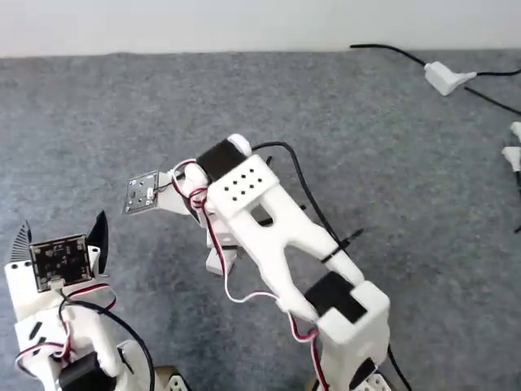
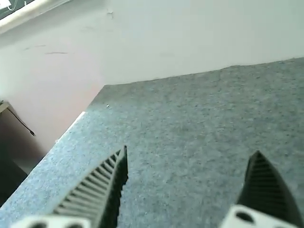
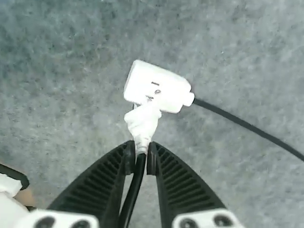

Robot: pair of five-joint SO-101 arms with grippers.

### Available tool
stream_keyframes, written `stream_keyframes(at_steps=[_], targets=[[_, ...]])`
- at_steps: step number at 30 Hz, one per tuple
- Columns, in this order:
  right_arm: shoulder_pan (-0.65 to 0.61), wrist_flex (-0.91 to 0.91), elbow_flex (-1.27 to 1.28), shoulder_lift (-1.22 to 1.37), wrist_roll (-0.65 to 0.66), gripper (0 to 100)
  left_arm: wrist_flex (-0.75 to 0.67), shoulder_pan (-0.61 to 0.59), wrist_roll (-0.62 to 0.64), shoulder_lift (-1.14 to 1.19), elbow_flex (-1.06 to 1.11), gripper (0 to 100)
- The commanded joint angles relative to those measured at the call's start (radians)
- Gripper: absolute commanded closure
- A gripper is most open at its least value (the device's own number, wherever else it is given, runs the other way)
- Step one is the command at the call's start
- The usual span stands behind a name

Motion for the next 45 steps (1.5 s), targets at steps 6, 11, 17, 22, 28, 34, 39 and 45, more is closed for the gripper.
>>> stream_keyframes(at_steps=[6,11,17,22,28,34,39,45], targets=[[0.008,0.036,-0.092,0.062,0.037,99.1,0.002,-0.006,0.005,-0.015,0.028,63],[0.005,0.035,-0.092,0.085,0.037,99.1,0.002,-0.006,0.008,-0.017,0.024,63],[-0.012,0.03,-0.092,0.094,0.037,99.1,0.002,-0.006,0.008,-0.017,0.025,63],[-0.038,0.033,-0.114,0.09,0.034,99.1,0.002,-0.006,0.008,-0.017,0.027,63],[-0.01,0.039,-0.161,0.076,0.031,99.1,0.002,-0.006,0.008,-0.017,0.027,63],[-0.008,0.041,-0.164,0.045,0.035,99.1,0.002,-0.006,0.008,-0.017,0.028,63],[-0.005,0.044,-0.163,0.045,0.048,99.1,0.002,-0.006,0.008,-0.017,0.028,63],[-0.005,0.045,-0.163,0.039,0.094,99.1,0.002,-0.006,0.008,-0.017,0.028,63]])
